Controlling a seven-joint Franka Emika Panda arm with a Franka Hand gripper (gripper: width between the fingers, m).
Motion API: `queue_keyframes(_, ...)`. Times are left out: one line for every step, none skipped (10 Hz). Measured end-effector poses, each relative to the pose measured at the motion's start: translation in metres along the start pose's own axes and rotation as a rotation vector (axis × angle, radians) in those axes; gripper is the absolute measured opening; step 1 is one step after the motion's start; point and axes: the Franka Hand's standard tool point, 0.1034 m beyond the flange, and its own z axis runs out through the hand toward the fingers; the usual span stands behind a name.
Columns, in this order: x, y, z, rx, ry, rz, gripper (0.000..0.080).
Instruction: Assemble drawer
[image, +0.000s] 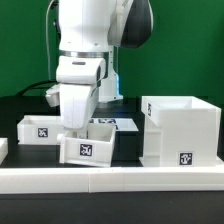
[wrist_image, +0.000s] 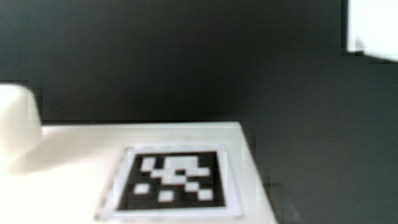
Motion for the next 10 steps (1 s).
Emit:
queue_keyframes(0.004, 0.003, 0.000, 0.003, 0.001, -0.010, 0.0042)
queue_keyframes(0.011, 0.006, 0.000, 0.001, 0.001, -0.027, 0.0042)
queue_keyframes(0.019, 0.009, 0.000, 0.002, 0.001, -0.045, 0.0042)
queue_keyframes(0.024, 0.012, -0.001, -0.002, 0.002, -0.054, 0.0042)
queue_keyframes(0.022, 0.011, 0.000, 0.000, 0.001, -0.061, 0.0042)
queue_keyframes(0.022, 0.011, 0.000, 0.001, 0.001, -0.055, 0.0042)
queue_keyframes(0.021, 0.011, 0.000, 0.001, 0.001, -0.063, 0.0042)
queue_keyframes(0.019, 0.011, 0.001, 0.001, -0.006, -0.142, 0.0042)
queue_keyframes(0.019, 0.011, 0.001, 0.006, -0.007, -0.146, 0.0042)
queue_keyframes(0.023, 0.013, 0.001, 0.015, -0.006, -0.149, 0.0042)
